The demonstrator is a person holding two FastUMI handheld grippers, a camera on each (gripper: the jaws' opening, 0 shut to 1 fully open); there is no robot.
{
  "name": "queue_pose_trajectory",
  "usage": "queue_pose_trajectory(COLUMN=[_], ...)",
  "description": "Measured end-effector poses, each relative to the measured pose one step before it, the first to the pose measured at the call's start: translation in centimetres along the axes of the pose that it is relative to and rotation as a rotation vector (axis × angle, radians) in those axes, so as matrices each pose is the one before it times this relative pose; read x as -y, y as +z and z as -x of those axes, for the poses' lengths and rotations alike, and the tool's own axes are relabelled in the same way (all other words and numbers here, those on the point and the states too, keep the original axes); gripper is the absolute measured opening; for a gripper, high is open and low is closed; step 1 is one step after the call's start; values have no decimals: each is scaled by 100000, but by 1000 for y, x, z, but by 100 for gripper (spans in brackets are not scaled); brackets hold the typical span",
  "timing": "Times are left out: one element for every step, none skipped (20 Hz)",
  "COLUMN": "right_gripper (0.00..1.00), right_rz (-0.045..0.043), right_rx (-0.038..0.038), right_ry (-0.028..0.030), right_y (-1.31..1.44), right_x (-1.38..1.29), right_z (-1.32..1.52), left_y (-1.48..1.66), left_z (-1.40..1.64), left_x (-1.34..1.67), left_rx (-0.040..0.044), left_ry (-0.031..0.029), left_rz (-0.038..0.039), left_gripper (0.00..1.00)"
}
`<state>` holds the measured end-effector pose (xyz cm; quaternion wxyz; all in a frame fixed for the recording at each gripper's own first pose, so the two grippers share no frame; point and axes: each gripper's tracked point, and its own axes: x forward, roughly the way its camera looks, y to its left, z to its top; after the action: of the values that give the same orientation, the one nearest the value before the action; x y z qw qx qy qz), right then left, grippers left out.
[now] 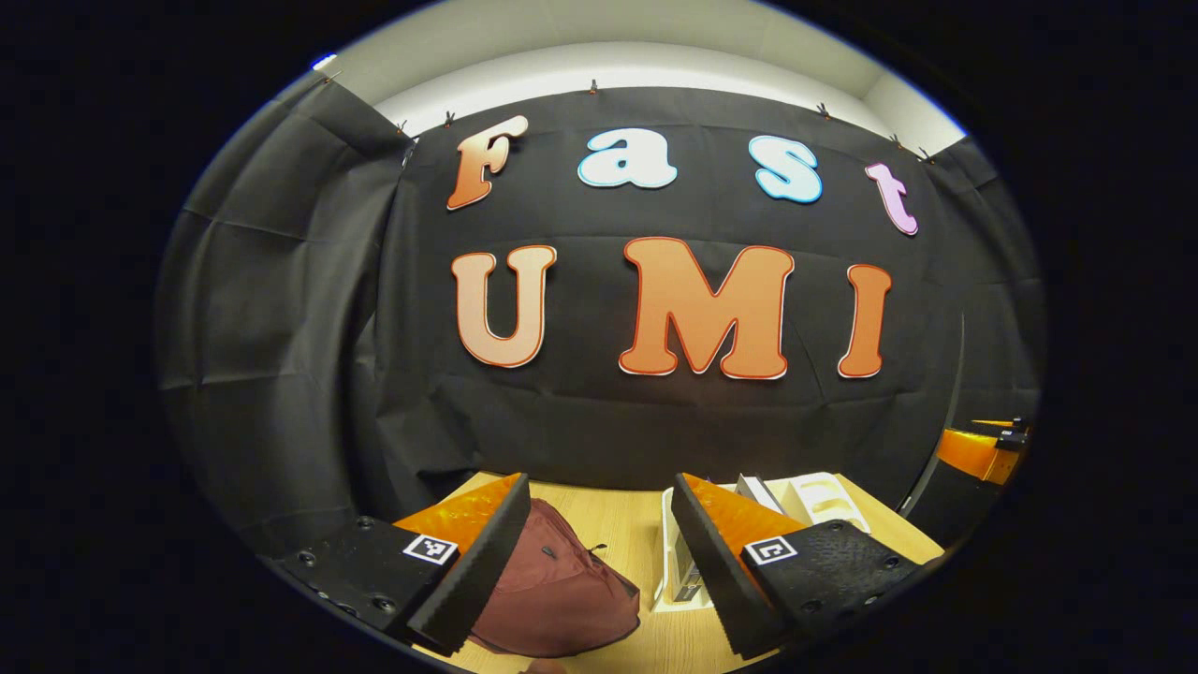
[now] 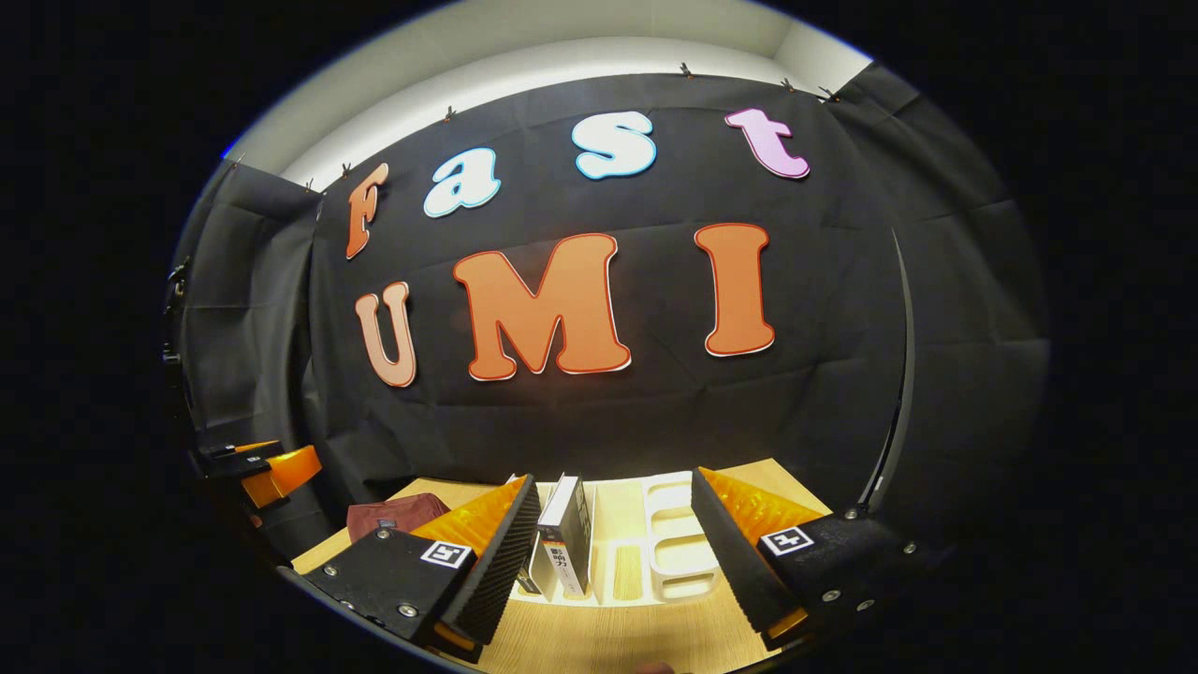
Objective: Open the schoolbag, grab two books from the bookshelf and put them into the schoolbag.
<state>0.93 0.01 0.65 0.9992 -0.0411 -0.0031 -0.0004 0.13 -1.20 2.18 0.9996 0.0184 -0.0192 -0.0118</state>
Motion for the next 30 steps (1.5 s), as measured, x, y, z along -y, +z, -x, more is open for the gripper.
queue_pose_trajectory(right_gripper=[96, 96, 96, 100, 100, 96, 96, 96, 96, 96, 96, 96, 96, 96, 96, 96, 96, 96, 100, 100, 96, 96, 100, 96, 96, 96, 96, 96, 96, 96], right_rz=[-107, 143, 328, 545, 605, 670, 657, 662, 703, 654, 626, 13, -561, -752, -404, 105, 738, 977, 818, 538, 244, -152, -231, -265, -72, 50, 83, 138, 3, -231], right_rx=[-165, 193, 411, 282, 515, 353, 62, 4, -169, -104, -243, -734, -692, -354, -326, -149, -166, 176, 279, 141, -223, -354, -304, -197, 18, 304, 202, -119, -298, -19], right_ry=[89, 252, 17, -415, -36, -235, -486, -515, -889, -754, -499, -349, 364, 151, -529, -439, -181, -133, -188, 344, 157, 103, 186, 24, 167, 170, 53, 124, 131, 62], right_y=[19, -15, 103, 29, 83, -23, 73, -8, -59, -42, -26, -113, -69, 7, 54, -70, -61, 59, 76, 87, -26, -87, -10, -62, -6, -3, 54, -116, -71, 25], right_x=[-12, 31, -130, 151, -26, 96, 110, 40, 127, 148, 34, 60, -170, -26, 136, 99, 36, 0, 71, -65, -41, 55, -58, 41, 84, 37, 47, 44, 45, 20], right_z=[-39, -23, -101, -4, -26, -22, -35, -105, -133, -57, -111, 5, 22, -99, -119, -51, -34, 5, -7, 28, 15, -23, -24, 42, -12, 41, 141, 27, 6, 94], left_y=[-16, 20, -38, 97, -16, -12, -222, -42, -87, 61, -35, 32, 48, 144, -91, 3, -177, -85, -79, 48, -41, -99, 92, 142, 47, -123, 29, -106, -7, -132], left_z=[-6, -77, -63, -70, -76, -61, -61, -97, -32, -72, -56, -71, -10, -65, -48, -109, -19, 22, -2, 5, -20, 17, 19, 65, 158, -7, 75, 66, -39, 77], left_x=[87, 65, -69, -51, -81, -105, -21, -76, -12, -74, -106, -107, -204, -71, 51, -97, -260, -38, 10, -50, -108, -49, -35, -74, -56, 45, -22, -201, -46, -23], left_rx=[-190, -206, -201, 57, -69, -171, -348, -316, -344, -203, -120, -145, 109, -45, -46, -187, -101, -194, -140, -70, -78, -66, -28, 181, 100, -1, -255, -260, -171, -126], left_ry=[-283, -284, -129, -70, 251, 164, 65, -7, 117, -31, 281, 341, 318, -87, 82, 299, 531, 170, 9, 119, 181, 185, 162, 42, 95, 85, 227, 143, 128, 117], left_rz=[227, 305, 266, 39, -207, -201, -31, 236, 365, 384, 182, 60, 226, 154, -50, -395, -470, -188, 77, 101, -72, -220, -162, 26, 44, -4, -123, -11, 15, -175], left_gripper=[95, 95, 95, 95, 95, 95, 95, 95, 95, 95, 95, 95, 95, 95, 96, 96, 96, 95, 95, 95, 95, 95, 95, 95, 95, 95, 96, 96, 96, 96])
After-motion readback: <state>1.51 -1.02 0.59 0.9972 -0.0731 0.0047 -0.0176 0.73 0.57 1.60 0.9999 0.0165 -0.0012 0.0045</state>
